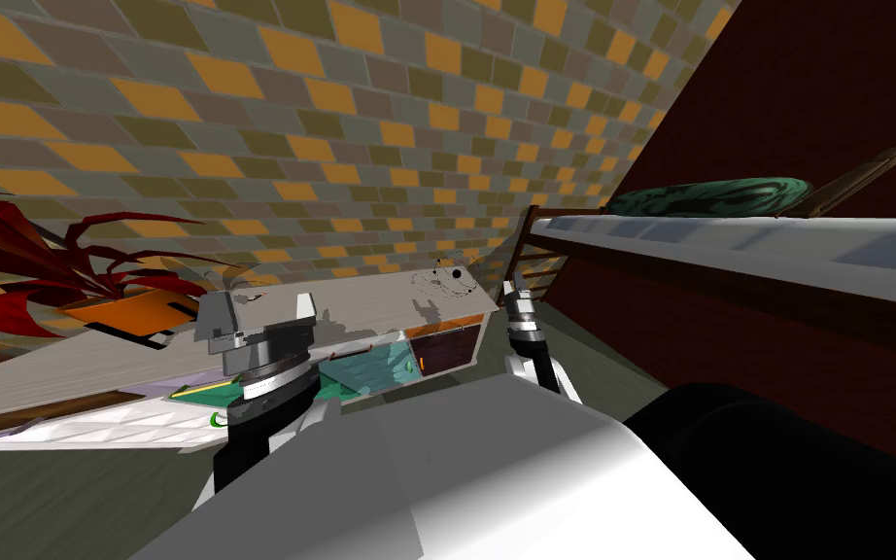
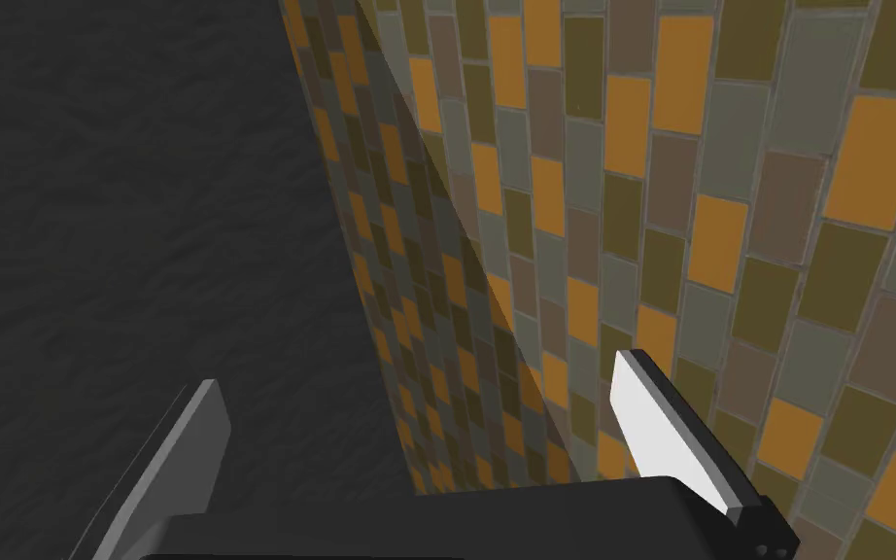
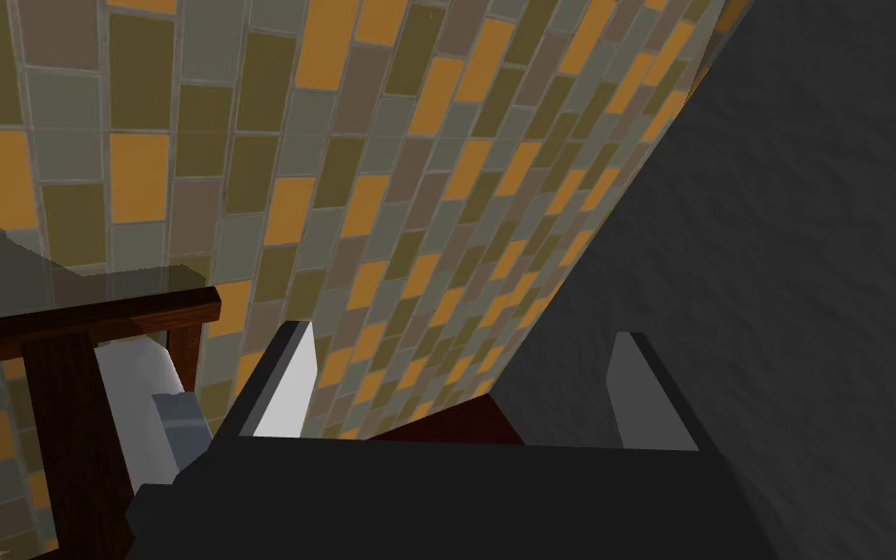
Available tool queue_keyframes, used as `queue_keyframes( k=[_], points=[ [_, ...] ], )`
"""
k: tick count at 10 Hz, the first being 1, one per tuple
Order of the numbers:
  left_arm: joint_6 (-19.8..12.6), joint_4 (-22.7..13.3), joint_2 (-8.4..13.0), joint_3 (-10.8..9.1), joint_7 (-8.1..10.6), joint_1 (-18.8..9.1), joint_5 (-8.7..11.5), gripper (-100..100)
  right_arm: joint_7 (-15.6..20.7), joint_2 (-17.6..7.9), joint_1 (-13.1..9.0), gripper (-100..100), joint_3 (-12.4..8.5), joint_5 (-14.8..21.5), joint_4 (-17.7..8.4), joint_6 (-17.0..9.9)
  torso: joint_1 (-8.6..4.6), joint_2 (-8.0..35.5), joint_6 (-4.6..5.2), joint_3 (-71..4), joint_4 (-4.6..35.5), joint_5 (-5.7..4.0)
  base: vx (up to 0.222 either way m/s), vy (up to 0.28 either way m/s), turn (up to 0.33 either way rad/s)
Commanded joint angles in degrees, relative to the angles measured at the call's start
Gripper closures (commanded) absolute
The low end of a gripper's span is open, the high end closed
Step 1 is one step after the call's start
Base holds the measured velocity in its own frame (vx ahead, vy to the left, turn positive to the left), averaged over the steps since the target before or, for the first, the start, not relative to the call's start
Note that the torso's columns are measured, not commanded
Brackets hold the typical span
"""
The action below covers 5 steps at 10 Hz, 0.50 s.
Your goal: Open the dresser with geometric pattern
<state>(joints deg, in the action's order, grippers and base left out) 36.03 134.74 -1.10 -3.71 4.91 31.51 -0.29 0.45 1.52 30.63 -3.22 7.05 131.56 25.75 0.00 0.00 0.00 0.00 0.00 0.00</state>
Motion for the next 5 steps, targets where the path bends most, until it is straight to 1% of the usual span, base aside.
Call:
queue_keyframes(
  k=[1, 5],
  points=[
    [0.0, 0.0, 0.0, 0.00, 0.00, 0.0, 0.0, 0, 0.0, 0.0, 0.0, 0, 0.0, 0.0, 0.0, 0.0, 0.00, 2.3, 0.00, -4.7, 2.3, 0.00, 0.000, 0.000, 0.000],
    [0.0, 0.0, 0.0, 0.00, 0.00, 0.0, 0.0, 0, 0.0, 0.0, 0.0, 0, 0.0, 0.0, 0.0, 0.0, 0.00, 18.5, 0.00, -36.9, 18.5, 0.00, 0.000, 0.000, 0.000]
  ],
)
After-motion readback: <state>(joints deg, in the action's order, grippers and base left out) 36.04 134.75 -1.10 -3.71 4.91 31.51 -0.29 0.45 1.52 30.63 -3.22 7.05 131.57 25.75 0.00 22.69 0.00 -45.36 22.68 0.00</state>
